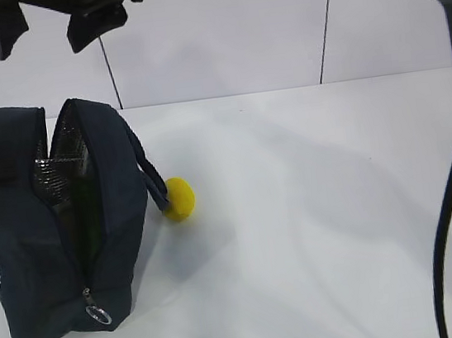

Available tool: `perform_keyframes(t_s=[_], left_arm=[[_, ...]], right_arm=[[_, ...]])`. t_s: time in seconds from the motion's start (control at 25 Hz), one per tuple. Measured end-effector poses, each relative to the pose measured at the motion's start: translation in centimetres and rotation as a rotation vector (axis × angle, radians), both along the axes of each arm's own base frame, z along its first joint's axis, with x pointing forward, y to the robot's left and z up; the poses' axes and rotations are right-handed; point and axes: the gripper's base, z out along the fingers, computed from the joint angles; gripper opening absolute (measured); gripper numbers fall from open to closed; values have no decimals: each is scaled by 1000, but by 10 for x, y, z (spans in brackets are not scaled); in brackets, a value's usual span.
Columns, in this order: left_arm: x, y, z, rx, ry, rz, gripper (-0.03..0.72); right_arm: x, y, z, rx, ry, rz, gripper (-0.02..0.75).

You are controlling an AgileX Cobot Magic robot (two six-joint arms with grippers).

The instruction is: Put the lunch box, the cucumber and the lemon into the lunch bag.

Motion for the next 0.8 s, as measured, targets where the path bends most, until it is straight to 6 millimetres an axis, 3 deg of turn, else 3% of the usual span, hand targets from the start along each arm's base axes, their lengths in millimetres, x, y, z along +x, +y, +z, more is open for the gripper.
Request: perform_keyframes(t_s=[0.16, 0.4, 0.6, 0.8], left_arm=[[0, 0, 0, 0, 0, 0, 4], [0, 0, 0, 0, 0, 0, 4], [0, 0, 0, 0, 0, 0, 4], [0, 0, 0, 0, 0, 0, 4]], right_arm=[[1, -9, 3, -24, -11, -2, 582], [-6, -20, -24, -165, 68, 33, 582], [-21, -45, -35, -313, 85, 29, 582], [-23, -72, -68, -407, 193, 10, 582]])
